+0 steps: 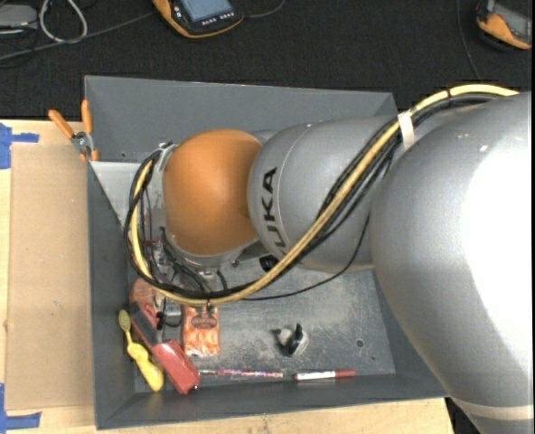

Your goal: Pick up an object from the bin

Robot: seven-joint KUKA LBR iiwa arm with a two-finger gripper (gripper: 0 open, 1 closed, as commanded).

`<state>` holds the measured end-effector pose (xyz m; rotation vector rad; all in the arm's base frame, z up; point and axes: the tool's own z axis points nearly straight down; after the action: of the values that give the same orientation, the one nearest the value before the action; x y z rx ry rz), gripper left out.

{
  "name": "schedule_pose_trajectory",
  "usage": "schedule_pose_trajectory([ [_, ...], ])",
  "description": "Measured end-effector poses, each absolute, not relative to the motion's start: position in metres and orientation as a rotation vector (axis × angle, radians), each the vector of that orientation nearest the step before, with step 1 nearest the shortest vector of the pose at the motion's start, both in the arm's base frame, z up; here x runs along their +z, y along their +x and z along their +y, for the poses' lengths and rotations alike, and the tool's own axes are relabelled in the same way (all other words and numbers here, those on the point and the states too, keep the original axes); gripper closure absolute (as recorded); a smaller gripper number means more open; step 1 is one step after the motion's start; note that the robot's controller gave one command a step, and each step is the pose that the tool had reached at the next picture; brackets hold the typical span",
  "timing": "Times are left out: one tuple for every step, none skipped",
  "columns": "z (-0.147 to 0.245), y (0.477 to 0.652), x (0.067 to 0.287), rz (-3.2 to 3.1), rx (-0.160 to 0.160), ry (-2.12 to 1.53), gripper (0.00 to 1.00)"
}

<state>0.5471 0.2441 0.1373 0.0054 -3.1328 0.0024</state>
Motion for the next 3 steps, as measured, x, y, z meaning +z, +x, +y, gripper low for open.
schedule_pose_trajectory([
  [0.243,0.549,0.142,-3.14,0.0,-0.002,0.0],
  [0.191,0.525,0.139,-3.133,0.002,0.07,0.0],
  [0.166,0.527,0.166,-3.138,-0.004,-0.088,0.0],
])
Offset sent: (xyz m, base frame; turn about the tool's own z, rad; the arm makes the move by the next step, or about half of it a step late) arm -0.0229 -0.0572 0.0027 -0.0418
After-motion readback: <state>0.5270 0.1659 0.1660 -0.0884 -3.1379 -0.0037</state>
